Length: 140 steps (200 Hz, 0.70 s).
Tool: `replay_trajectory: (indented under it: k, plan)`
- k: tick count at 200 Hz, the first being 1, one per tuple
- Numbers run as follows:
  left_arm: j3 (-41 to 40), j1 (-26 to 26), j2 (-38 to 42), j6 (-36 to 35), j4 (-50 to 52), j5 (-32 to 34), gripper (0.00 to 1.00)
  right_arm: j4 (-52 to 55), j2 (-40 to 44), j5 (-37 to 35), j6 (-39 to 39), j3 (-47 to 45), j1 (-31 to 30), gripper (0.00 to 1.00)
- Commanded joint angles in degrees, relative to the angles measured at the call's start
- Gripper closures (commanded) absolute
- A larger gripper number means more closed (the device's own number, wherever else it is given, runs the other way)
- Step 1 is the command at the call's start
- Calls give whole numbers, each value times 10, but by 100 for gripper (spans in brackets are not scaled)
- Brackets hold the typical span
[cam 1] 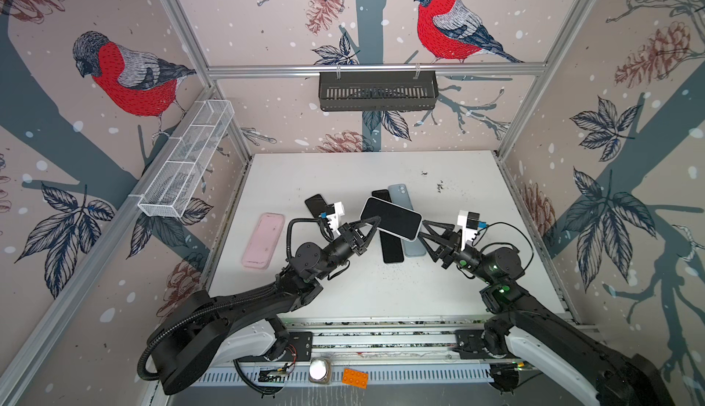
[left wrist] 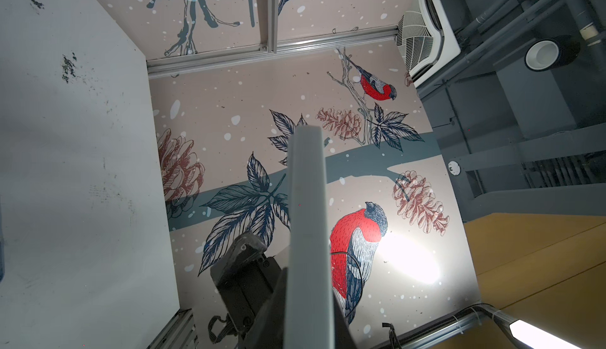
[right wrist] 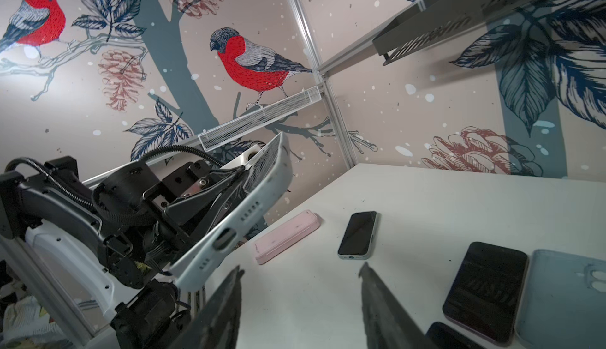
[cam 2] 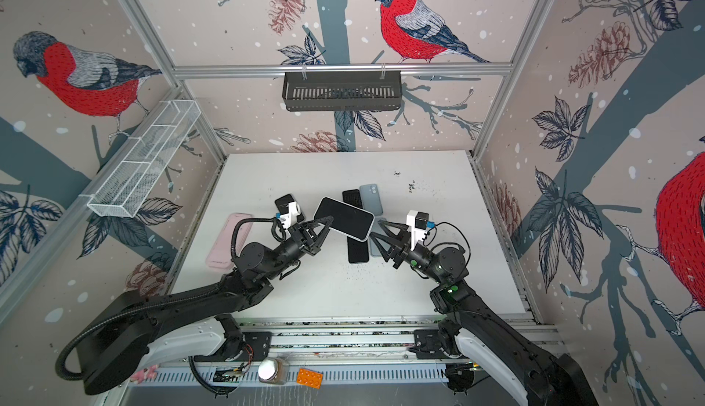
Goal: Take the phone out of the phone case
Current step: Remove the phone case from the phone.
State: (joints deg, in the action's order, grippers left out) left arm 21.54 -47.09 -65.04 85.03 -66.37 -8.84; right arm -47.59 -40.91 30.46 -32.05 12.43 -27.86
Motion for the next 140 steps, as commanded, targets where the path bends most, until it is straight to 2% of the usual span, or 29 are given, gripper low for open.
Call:
replay_trajectory:
  k: [1, 35, 68, 98, 140]
  plan:
    - [-6, 11, 9, -7, -36, -5, 100, 78, 36, -10, -46, 15, 25, 37]
    - [-5, 18, 8, -25, -30, -30, 100, 24, 23, 80, -180, 29, 94, 32]
    - [-1, 23, -7, -41, -39, -55, 100, -49, -30, 135, -263, 56, 91, 31]
    - [-4, 26, -26, -40, -66, -63, 100, -27, -49, 139, -259, 81, 68, 32]
    - [1, 26, -44, -33, -94, -76, 100, -37, -86, 138, -265, 77, 54, 38]
